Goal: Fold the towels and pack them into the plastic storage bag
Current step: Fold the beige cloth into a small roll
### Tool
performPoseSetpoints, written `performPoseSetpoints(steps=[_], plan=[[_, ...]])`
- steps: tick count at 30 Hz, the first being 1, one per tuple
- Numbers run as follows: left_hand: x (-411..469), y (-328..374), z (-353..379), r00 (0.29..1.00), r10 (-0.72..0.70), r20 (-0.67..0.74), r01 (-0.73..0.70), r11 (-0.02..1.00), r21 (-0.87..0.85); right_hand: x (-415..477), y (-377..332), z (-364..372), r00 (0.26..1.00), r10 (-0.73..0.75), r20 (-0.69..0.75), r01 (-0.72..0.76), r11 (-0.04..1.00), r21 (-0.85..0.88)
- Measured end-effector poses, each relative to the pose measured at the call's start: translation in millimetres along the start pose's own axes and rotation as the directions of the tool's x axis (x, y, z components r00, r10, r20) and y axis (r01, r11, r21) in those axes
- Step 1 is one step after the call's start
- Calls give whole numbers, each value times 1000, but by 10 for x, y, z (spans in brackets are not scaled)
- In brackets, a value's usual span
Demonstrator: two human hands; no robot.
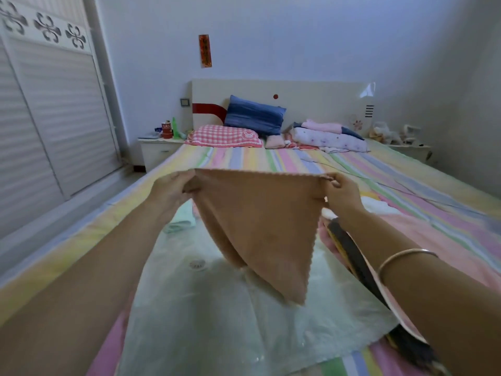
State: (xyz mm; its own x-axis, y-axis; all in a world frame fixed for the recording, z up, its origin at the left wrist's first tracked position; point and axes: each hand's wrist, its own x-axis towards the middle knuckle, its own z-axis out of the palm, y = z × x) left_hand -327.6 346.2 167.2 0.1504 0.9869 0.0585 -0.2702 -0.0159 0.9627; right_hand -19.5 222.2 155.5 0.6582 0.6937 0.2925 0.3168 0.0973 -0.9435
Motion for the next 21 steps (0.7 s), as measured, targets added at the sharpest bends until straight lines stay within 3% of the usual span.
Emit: performPoseSetpoints(steps=[4,9,12,17,21], plan=[[-126,386,34,976,215,22,-215,976,18,-65,-419,-120,989,-149,8,143,964,222],[-546,129,-247,962,267,51,-272,942,196,-547,-319,-246,980,-182,83,155,954,257],[-942,-309,-477,964,251,89,-266,906,330,-940,65,-377,976,-148,160,117,975,189],[-1640,-1045,-788,968,78,240,-180,882,436,-1527,805,-726,947,-119,298,146,987,-71],[-2001,-1344,-858,963,-10,268,-123,870,477,-1880,1034,-897,932,-65,356,120,983,-136]])
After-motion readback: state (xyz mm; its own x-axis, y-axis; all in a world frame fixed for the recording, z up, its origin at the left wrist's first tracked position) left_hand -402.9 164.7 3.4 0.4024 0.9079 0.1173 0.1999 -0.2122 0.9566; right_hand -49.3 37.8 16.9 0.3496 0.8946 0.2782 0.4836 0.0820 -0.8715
